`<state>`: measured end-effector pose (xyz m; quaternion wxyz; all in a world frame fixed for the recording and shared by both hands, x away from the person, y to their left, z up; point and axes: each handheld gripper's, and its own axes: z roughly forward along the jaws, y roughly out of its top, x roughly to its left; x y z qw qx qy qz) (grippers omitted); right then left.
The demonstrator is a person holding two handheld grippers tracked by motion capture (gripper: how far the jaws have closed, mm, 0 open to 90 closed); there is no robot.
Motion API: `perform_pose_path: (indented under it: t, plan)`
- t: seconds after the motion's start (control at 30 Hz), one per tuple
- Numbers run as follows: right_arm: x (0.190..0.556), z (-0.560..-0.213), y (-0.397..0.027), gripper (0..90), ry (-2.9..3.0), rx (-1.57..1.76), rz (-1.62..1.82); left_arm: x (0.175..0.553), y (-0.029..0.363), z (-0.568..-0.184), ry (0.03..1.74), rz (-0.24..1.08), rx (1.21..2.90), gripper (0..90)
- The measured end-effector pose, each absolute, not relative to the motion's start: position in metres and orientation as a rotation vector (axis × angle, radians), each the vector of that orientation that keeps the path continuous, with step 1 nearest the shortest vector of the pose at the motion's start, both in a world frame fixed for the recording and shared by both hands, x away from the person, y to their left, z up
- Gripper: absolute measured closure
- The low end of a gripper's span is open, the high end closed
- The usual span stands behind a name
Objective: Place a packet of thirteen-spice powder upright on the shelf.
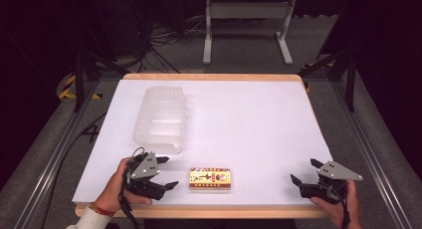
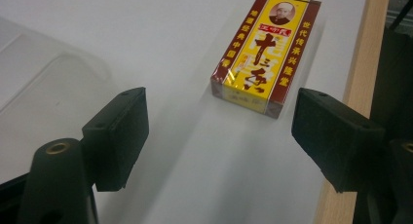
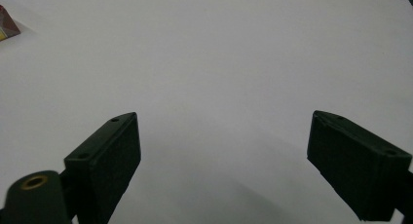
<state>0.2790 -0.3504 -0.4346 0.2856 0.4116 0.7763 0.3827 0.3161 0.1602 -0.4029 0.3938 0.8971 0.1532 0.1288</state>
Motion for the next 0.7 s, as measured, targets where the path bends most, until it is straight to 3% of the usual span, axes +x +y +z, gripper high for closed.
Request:
perform_pose_path:
  t: [0.7]
  plan:
    - [0.264,-0.437,-0.359,12.7,2.053,1.137,0.987,0.343,0.052,-0.41,0.106,0.205,2.51,22.8]
